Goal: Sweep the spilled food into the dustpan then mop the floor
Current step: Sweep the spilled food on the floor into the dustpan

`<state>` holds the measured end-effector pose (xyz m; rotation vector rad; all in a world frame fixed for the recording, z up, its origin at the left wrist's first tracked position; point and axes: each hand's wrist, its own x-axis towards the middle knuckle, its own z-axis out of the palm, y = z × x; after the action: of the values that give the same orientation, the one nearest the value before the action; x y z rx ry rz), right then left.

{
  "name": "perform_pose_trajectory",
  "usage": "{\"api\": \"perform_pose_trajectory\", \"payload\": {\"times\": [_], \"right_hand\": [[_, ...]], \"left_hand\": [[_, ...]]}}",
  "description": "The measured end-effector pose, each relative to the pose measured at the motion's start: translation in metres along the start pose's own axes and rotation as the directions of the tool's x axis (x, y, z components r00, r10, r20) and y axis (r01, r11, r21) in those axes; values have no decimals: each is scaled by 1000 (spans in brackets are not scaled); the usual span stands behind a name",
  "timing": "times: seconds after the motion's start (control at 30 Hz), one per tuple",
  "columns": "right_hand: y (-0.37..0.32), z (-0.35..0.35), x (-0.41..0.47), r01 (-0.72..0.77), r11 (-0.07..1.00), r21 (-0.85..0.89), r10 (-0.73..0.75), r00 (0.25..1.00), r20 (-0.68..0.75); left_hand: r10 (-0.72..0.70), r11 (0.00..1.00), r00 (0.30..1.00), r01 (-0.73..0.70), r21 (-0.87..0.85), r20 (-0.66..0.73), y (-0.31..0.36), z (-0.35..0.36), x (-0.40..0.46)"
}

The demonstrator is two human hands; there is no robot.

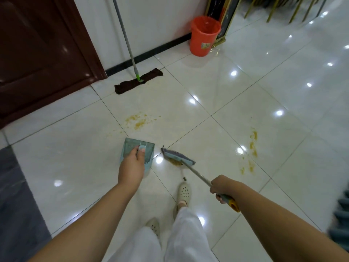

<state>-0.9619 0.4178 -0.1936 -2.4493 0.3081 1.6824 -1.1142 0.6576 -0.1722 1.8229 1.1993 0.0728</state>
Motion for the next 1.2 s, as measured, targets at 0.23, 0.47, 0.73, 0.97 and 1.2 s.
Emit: {"api": "perform_pose_trajectory", "payload": {"times": [0.23, 0.47, 0.73, 0.97, 1.2], "right_hand": [[38, 12, -28, 22, 996, -92, -21, 1000, 16], [68, -4, -43, 13, 986, 166, -21, 999, 47], [80, 7, -26, -95, 832, 546, 26, 991, 132], [92, 23, -24, -164, 641, 750, -48, 966, 252], [118, -2, -31, -183, 555, 812, -97, 955, 282]], "left_hand": [[35, 999, 999, -35, 11, 27, -18, -3, -27], [29, 1000, 999, -29, 7, 43, -20, -3, -50], [-8, 1000, 999, 9, -6, 35, -19, 21, -80], [-41, 998, 999, 42, -38, 21, -16, 47, -117], [-72, 997, 997, 72, -5, 1, -16, 55, -142]]}}
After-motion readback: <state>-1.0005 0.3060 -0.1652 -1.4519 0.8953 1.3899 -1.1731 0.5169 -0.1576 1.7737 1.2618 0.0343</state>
